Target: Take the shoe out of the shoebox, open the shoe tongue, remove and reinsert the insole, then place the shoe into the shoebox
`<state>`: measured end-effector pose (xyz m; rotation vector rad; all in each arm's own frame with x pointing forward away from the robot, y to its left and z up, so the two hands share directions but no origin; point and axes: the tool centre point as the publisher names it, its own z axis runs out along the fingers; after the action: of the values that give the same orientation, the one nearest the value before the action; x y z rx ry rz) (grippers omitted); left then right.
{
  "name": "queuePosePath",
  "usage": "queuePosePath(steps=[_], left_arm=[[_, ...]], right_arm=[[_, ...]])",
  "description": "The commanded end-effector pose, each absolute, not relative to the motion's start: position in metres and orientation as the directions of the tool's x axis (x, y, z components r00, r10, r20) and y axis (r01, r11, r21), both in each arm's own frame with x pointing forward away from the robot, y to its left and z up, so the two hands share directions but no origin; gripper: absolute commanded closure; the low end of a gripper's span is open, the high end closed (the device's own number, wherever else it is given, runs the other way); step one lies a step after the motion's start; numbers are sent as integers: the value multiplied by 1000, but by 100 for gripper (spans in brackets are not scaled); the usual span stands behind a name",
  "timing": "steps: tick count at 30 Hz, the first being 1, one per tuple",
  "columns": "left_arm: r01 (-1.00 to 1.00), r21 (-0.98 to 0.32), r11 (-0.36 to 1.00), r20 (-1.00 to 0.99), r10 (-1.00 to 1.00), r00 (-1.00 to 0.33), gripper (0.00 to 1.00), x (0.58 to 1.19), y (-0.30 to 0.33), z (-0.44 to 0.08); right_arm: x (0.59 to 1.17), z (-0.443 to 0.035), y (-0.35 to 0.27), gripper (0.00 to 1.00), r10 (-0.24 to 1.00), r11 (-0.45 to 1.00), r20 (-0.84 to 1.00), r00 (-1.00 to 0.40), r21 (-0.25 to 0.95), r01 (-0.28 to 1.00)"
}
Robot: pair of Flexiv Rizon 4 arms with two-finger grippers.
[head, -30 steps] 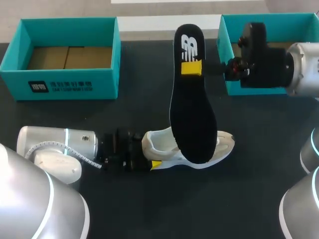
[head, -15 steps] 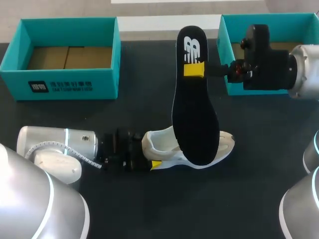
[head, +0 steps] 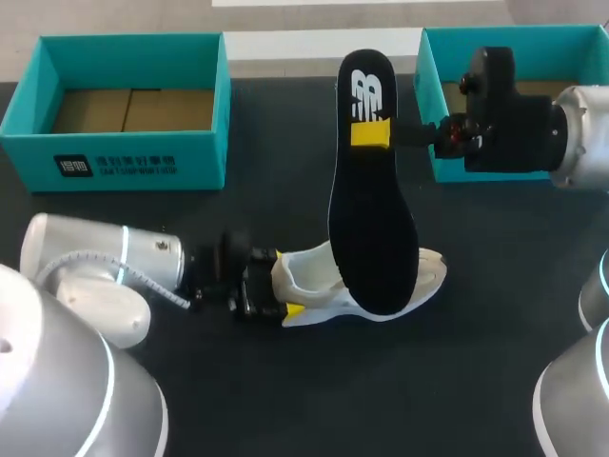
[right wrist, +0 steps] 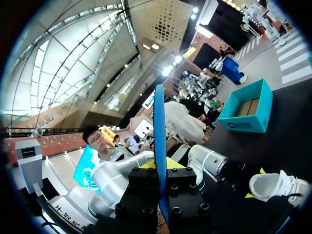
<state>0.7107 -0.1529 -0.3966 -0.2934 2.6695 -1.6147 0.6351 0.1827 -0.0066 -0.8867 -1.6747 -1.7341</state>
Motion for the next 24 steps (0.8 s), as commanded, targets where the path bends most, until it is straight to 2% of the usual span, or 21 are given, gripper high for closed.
queuePosePath(steps=[1,12,18,24], left_arm=[[-168,-827,536,101,-152,-983,0,714,-150,-387],[-168,-827,536,101,-152,-983,0,714,-150,-387],[-74,-744,665,21,-86,-996,0,708,-151,-363],[-92,-641,762,35,-91,-995,0,713,-150,-349]], right_arm=[[635,-7,185,100,51,-59,783,-620,622,781],[635,-7,185,100,51,-59,783,-620,622,781],[635,-7,185,100,51,-59,783,-620,622,781],[635,-7,185,100,51,-59,783,-620,622,781]])
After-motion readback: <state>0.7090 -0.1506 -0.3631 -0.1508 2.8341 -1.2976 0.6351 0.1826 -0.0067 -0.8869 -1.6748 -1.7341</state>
